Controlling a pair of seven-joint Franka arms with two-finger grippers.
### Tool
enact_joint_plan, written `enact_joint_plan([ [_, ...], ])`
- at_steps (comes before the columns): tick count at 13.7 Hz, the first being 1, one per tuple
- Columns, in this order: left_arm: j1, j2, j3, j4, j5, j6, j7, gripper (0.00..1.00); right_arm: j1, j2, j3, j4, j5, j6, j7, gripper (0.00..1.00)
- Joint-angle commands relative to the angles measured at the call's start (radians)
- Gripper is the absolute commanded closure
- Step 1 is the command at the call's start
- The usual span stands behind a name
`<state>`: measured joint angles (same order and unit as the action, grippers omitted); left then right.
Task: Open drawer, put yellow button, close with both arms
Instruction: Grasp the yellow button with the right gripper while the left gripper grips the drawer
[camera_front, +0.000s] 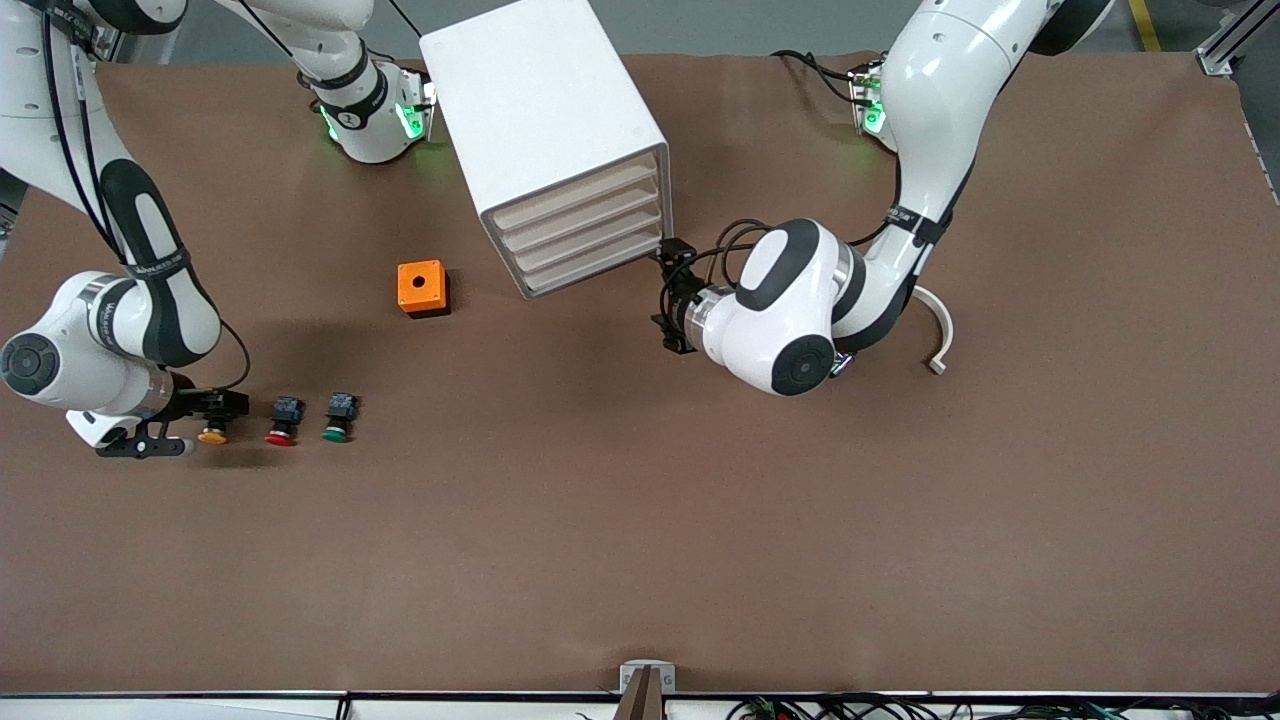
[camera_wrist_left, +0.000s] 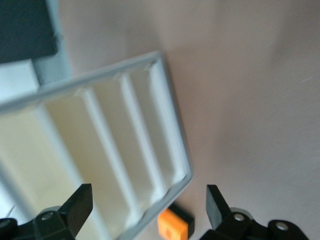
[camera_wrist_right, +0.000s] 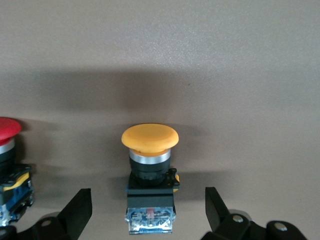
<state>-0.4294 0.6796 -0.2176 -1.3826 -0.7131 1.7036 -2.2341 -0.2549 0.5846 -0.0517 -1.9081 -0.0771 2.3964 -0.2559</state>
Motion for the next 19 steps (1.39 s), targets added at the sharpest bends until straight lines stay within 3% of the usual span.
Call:
enact_joint_plan([
  [1,0.001,0.006,0.0,0.008,-0.112,-0.024,-0.091,0.0,-0.027,0.009,0.016,0.0,0.016,0.014,0.0,0.0],
  [5,-0.055,0.038,0.001,0.005,-0.239,-0.033,-0.122,0.0,-0.029,0.009,0.016,0.0,0.016,0.012,-0.008,0.34],
  [7,-0.074,0.07,0.001,0.007,-0.253,-0.033,-0.124,0.18,-0.027,0.009,0.016,0.0,0.014,0.012,-0.013,0.53],
  [9,-0.1,0.084,0.001,0.005,-0.262,-0.033,-0.125,0.18,-0.026,0.008,0.015,0.001,0.014,0.009,-0.019,0.69],
  [11,-0.112,0.1,0.001,0.005,-0.266,-0.033,-0.175,0.19,-0.024,0.006,0.016,0.001,0.014,0.009,-0.066,0.8],
  [16,-0.157,0.098,0.0,0.007,-0.281,-0.036,-0.239,0.35,-0.014,-0.058,0.018,0.006,0.014,0.0,-0.068,0.78],
  [17,-0.155,0.097,0.0,0.007,-0.302,-0.036,-0.249,0.43,-0.01,-0.084,0.021,0.006,0.014,-0.012,-0.069,0.78],
  [19,-0.161,0.09,0.0,0.007,-0.309,-0.045,-0.259,0.44,0.012,-0.133,0.02,0.004,0.014,-0.069,-0.068,0.79],
])
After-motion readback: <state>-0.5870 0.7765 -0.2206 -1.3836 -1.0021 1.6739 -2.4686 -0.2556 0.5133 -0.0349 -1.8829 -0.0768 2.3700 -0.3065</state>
